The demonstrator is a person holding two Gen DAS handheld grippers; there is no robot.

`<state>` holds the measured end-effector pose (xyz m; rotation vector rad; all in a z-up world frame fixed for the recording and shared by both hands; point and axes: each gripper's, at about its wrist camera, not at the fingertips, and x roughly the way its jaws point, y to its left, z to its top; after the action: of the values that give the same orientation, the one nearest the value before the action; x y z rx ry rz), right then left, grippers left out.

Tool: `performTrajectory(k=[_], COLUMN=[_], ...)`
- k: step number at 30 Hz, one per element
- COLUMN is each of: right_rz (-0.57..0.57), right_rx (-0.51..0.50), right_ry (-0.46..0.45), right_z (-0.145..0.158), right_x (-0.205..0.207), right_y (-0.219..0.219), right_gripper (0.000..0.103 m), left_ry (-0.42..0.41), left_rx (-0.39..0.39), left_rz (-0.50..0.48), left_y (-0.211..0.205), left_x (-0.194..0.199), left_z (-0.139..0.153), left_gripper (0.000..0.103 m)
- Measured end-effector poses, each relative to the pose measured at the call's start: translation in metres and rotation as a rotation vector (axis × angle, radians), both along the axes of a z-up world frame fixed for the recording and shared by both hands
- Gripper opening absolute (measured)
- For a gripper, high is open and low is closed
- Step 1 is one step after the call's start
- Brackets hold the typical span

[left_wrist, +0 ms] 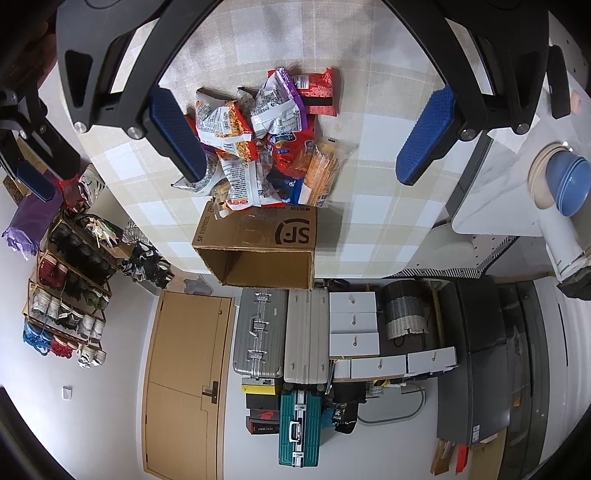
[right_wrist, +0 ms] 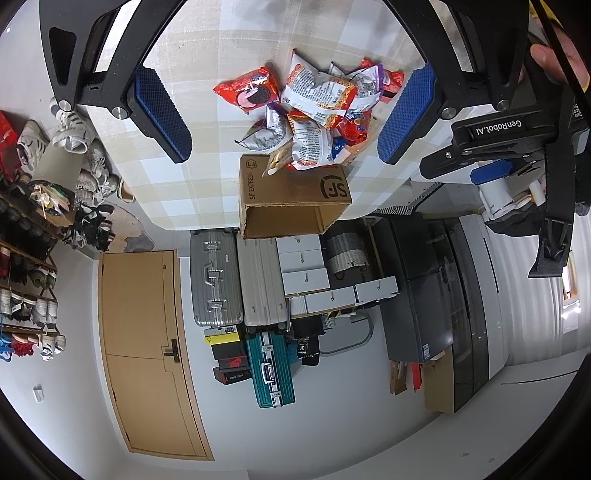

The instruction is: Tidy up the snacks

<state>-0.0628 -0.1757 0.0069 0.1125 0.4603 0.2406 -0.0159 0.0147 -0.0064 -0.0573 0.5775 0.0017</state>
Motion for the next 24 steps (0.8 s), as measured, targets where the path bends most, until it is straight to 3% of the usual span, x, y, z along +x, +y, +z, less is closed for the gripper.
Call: performTrajectory(k=[11,20,24], right_rz=[0.007,0.125,0.157], right_rx=[0.016,-0.003,0.020], right_ry=[0.036,0.104,0.151], right_z=[-0.013,-0.049,-0.068], right_x=[0.012,0.037,0.051], right_y=[-0.007,0.001,0.003], right_gripper=[0.103,0.103,0.103], left_ry=[0.048,0.141,0.206], left_rx=[-0.042,-0.105,-0.133], left_rz=[-0.040,-0.178,-0.234], left_y=[0.012,0.020,0.012], left_x=[0.016,0.038,0.055], left_z=[-0.024,-0.079,-0.106], left_gripper=[0.103,0.102,0.097])
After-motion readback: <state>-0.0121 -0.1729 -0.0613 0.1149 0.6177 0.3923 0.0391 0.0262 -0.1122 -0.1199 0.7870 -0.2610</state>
